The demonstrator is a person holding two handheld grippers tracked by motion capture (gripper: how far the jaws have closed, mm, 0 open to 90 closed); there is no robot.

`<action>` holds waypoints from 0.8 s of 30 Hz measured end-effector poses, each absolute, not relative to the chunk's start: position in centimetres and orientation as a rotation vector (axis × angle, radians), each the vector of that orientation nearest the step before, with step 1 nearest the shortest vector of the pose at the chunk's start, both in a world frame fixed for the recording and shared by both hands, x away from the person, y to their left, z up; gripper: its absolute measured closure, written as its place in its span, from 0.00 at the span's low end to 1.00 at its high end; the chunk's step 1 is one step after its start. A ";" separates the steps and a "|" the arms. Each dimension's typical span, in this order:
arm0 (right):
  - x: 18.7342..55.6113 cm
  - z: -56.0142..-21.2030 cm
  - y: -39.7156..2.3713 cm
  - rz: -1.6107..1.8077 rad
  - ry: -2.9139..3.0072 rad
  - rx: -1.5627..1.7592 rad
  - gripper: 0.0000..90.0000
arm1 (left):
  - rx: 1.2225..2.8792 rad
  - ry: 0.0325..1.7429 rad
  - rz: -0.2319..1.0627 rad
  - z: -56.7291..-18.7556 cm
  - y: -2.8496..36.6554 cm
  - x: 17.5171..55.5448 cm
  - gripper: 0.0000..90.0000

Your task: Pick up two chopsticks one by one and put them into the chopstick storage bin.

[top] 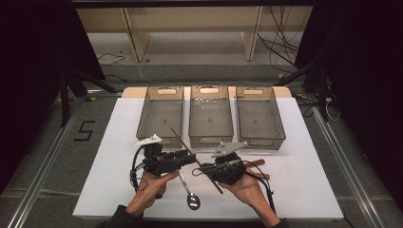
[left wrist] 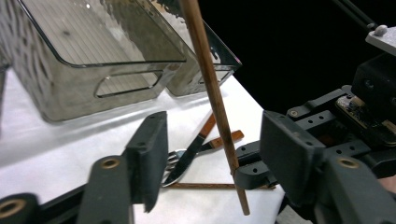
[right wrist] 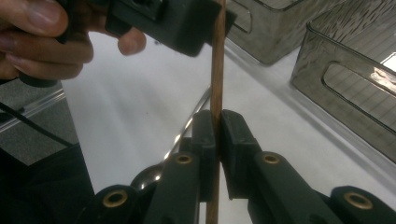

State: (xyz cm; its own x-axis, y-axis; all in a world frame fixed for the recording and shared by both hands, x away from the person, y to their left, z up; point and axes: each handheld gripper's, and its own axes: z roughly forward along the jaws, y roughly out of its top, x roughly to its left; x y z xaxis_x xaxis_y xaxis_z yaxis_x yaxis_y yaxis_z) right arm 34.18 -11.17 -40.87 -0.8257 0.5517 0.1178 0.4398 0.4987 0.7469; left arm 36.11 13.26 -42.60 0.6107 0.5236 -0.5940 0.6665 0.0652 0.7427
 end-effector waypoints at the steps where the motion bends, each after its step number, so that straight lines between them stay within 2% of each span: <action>1: 34.2 -40.9 -11.2 1.235 2.599 0.865 0.94 | 1.588 1.019 -0.155 -42.7 13.2 36.2 0.48; 6: 34.2 -41.0 -11.0 1.244 2.595 0.867 0.94 | 1.564 1.030 -0.209 -43.0 13.2 36.4 0.60; 19: 34.1 -41.1 -10.8 1.265 2.593 0.861 0.94 | 1.538 1.010 -0.289 -43.4 12.9 36.5 0.78; 24: 34.1 -41.0 -10.8 1.291 2.585 0.866 0.94 | 1.527 1.009 -0.294 -43.3 12.9 36.5 0.89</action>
State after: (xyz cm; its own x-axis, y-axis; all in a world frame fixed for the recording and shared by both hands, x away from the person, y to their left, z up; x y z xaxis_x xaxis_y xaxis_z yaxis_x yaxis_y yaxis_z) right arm 34.09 -10.81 -41.01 -0.8282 0.5432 0.1379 0.4366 0.4710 0.7665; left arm 36.48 12.90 -43.35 0.5892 0.4211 -0.6896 0.7255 0.0998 0.6809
